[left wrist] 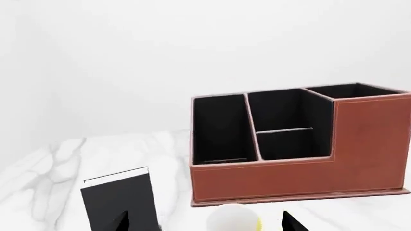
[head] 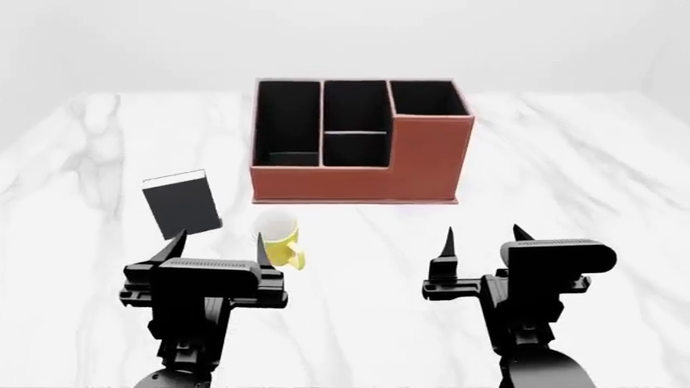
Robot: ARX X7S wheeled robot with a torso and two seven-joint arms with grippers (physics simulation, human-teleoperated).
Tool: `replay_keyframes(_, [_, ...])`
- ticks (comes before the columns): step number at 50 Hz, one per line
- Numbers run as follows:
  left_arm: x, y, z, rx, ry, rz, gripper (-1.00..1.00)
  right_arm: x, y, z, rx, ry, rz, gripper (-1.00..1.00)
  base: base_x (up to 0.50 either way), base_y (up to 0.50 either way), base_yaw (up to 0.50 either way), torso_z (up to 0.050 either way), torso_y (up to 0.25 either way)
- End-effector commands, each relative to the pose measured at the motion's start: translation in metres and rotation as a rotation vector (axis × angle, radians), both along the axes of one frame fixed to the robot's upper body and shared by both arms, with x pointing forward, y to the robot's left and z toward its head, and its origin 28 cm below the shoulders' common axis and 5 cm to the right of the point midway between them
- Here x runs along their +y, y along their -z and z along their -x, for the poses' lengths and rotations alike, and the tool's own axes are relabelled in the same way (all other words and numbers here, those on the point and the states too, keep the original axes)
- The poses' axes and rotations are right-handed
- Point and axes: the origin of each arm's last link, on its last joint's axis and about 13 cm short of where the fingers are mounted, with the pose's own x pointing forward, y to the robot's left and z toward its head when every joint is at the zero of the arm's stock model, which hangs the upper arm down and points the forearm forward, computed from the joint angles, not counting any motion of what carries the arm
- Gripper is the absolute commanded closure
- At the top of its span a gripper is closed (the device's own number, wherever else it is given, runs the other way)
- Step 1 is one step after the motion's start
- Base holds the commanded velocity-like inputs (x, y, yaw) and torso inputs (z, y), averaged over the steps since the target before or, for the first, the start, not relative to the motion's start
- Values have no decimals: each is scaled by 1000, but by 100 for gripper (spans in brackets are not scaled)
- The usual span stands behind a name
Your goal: Pick up the yellow and white mug and place it to the right of the caddy.
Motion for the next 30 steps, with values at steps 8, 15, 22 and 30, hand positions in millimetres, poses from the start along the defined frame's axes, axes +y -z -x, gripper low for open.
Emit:
replay_keyframes(8, [-1,-2,1,-3,-5,-1,-100,0,1,0,1,-5,-10,-100,474,-198,0,0,0])
replay_keyframes(15, [0,-3,2,-7,-7,2,-100,0,1,-1,1,-10,-13,-100,500,-143,0,0,2])
replay_keyframes(22, [0,-4,2,-9,-7,1,-100,1,2,-1,0,-13,-13,-100,500,-16,0,0,0])
replay_keyframes(30, [0,-4,3,-13,-8,-1,-100,1,2,0,-2,-16,-17,-100,500,0,0,0,1])
